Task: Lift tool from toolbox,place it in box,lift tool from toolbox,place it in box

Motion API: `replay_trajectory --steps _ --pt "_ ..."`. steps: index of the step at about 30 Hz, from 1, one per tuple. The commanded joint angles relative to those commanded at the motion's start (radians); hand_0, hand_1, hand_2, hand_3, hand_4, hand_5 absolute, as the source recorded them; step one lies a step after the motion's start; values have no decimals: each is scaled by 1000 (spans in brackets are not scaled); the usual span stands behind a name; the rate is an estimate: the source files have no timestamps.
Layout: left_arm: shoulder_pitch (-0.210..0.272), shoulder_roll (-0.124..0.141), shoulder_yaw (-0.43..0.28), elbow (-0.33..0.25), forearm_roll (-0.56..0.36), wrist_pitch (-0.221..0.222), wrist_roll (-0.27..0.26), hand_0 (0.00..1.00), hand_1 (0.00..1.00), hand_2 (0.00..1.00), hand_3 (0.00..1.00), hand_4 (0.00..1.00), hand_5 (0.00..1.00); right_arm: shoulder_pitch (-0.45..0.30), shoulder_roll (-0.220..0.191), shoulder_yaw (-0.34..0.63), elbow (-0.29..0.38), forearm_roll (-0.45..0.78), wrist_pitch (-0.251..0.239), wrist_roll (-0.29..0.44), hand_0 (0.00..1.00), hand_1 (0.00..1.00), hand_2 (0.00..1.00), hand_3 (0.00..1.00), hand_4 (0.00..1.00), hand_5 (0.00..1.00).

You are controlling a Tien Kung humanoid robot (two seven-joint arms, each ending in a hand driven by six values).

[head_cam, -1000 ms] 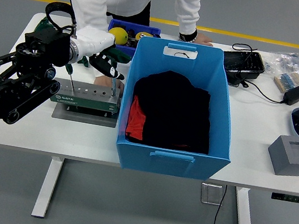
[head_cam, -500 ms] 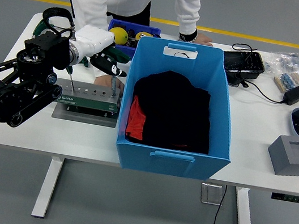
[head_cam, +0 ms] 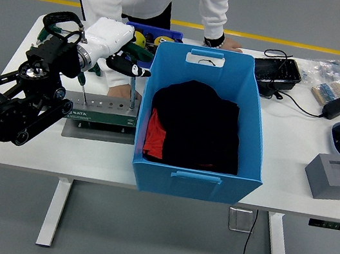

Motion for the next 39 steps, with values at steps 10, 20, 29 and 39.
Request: replay_trajectory --steps 10,20,29,39 --pt "-22 22 26 -21 -14 -16 5 123 2 2 11 775 580 0 0 3 0 -3 0 -1 725 717 766 624 853 740" --pt "-72 54 78 -60 -42 -58 33 126 2 4 18 713 351 -2 0 7 0 -8 -1 -1 725 716 766 624 853 740" --pt "-115 79 101 -75 -60 -86 39 129 2 8 23 715 337 -3 1 13 0 -12 -2 -1 724 716 766 623 853 740" --pt "-151 106 89 -110 -71 -106 53 135 2 11 24 696 295 -5 2 21 0 -22 -4 -5 725 716 766 623 853 739"
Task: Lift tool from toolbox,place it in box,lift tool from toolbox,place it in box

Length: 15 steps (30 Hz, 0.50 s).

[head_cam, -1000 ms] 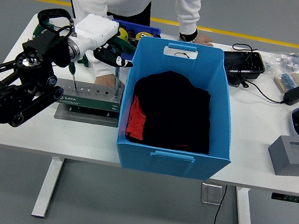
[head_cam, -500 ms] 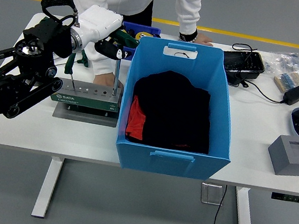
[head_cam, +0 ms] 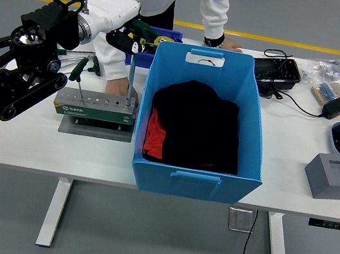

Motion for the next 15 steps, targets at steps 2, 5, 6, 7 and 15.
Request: replay_trajectory --steps 2,5,6,7,15 --pt "-6 5 -4 -11 0 -5 4 135 2 11 24 696 295 -1 1 2 0 -3 0 -1 725 716 766 623 853 739" --pt "-11 10 -14 -27 2 -12 9 135 2 13 28 707 305 -2 1 2 0 -3 0 -1 724 716 766 622 853 738" --pt "-12 11 -21 -34 3 -13 11 135 2 13 28 707 305 -3 1 3 0 -4 0 -2 724 716 766 622 853 738" --pt "-13 12 -29 -42 3 -13 13 135 2 13 28 707 305 -3 1 3 0 -5 -1 -2 724 716 766 622 853 738" --pt "-33 10 -80 -105 0 -18 23 136 2 13 31 709 307 -1 1 1 0 -4 -1 -2 724 716 766 623 853 738"
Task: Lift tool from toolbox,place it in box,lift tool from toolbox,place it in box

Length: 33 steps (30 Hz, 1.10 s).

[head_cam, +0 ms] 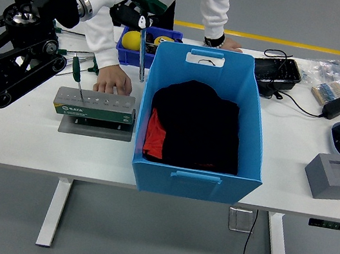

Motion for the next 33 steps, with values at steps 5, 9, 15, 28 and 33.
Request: replay_trajectory --steps 5,9,15,28,33 --pt "-21 -7 -11 -51 -26 2 3 135 2 15 32 710 305 0 -1 0 0 0 0 0 722 715 766 623 853 739" --pt "-42 -17 27 -86 -100 2 3 136 2 15 32 710 303 1 -2 0 0 -1 0 0 723 716 766 622 853 738" --pt "-78 -29 143 -125 -232 -24 23 136 2 17 35 707 300 4 -3 2 0 -4 0 0 723 716 766 623 852 737" --pt "-79 -93 297 -49 -411 -25 12 140 2 18 39 707 307 15 -9 -16 0 12 2 4 724 716 766 622 852 737" --pt "-62 -121 346 2 -478 -22 2 139 2 20 38 707 314 21 -11 -16 0 11 1 4 724 716 766 622 852 737"
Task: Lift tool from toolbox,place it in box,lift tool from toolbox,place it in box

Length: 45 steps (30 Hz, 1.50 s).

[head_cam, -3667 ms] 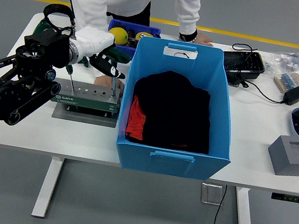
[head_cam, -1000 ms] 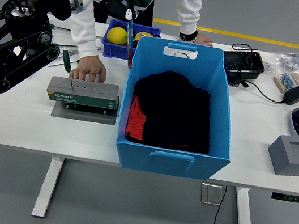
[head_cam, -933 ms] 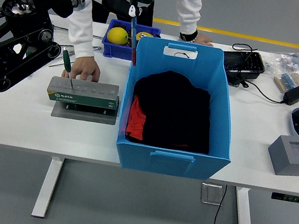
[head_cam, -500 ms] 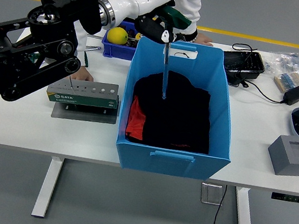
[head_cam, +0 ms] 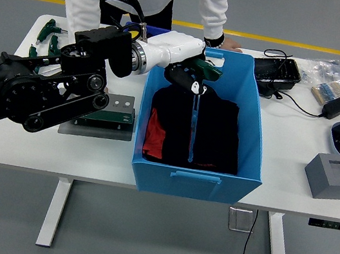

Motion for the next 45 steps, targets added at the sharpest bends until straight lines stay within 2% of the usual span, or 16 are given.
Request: replay_trajectory --steps 8,16,17,22,23,28,29,33,34,35,42,45 --pt "54 -55 8 37 1 10 -10 140 2 21 40 702 313 6 0 2 0 -9 -2 -2 725 716 766 622 852 737" --pt "61 -116 8 108 1 1 -13 161 5 41 59 694 330 12 -1 -9 0 -7 -5 -2 724 717 767 622 852 736" --pt "58 -123 11 117 0 -3 -12 279 157 184 234 832 588 13 -2 -12 0 -4 -5 -1 724 717 766 622 852 735" --pt "44 -152 26 151 -5 -15 -15 279 157 184 234 832 588 15 -4 -20 0 2 -4 2 724 717 766 622 852 735" --pt "42 -157 29 157 -6 -17 -15 325 210 230 320 916 684 15 -5 -20 0 2 -4 2 720 716 766 621 852 734" --pt "23 -193 52 212 -23 -24 -20 325 210 230 320 916 684 17 -7 -19 0 -3 -5 1 720 716 766 621 852 734" --pt "20 -200 55 225 -25 -26 -20 349 241 255 380 926 695 18 -8 -20 0 -4 -5 1 721 715 766 621 851 732" --pt "11 -218 56 257 -23 -20 -27 349 241 255 380 926 695 22 -9 -19 0 -8 -8 2 721 715 766 621 851 732" --pt "8 -222 55 262 -18 -17 -30 349 241 255 380 926 695 22 -9 -20 0 -7 -9 3 721 715 766 621 851 732" --pt "6 -224 54 265 -14 -14 -32 409 332 352 497 936 705 23 -9 -20 0 -6 -10 3 721 712 763 620 851 731" --pt "-23 -245 40 291 -20 -21 -41 415 338 372 518 940 712 29 -14 -24 0 -10 -11 3 720 712 763 620 852 732" --pt "-35 -246 27 292 -10 -22 -40 415 338 372 518 940 712 31 -16 -25 0 -10 -11 4 720 712 763 620 852 732"
